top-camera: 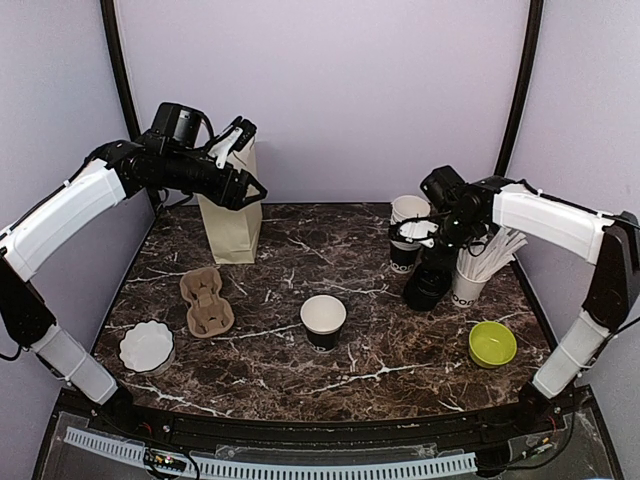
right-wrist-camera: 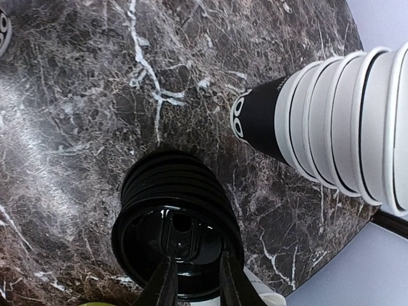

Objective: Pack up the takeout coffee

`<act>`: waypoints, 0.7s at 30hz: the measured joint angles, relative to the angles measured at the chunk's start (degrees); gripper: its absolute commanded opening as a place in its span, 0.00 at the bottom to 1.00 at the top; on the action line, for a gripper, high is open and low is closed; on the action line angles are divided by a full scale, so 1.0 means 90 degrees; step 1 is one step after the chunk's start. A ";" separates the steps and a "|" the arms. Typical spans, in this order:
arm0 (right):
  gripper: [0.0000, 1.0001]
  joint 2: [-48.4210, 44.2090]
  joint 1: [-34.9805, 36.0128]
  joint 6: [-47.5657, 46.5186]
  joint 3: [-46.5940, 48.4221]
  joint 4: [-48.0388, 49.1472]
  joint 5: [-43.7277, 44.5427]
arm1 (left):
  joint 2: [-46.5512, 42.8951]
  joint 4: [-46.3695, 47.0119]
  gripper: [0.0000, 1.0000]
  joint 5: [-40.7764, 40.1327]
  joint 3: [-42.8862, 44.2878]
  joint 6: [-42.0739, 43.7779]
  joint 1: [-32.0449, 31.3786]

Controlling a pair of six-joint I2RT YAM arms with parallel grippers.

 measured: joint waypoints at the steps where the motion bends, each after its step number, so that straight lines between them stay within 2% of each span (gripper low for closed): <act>1: 0.25 0.0075 -0.0007 0.0022 0.0010 0.0019 0.0080 | 0.0000 0.0000 0.70 0.0000 0.0000 0.0000 0.0000; 9: 0.25 0.0340 -0.0007 0.0148 0.0114 0.0053 0.0546 | 0.0000 0.0068 0.70 0.0007 -0.0041 0.0000 0.0000; 21: 0.22 0.0675 -0.0007 0.0160 0.0323 0.0010 0.0636 | 0.0000 0.0104 0.70 0.0117 -0.0129 0.0000 0.0000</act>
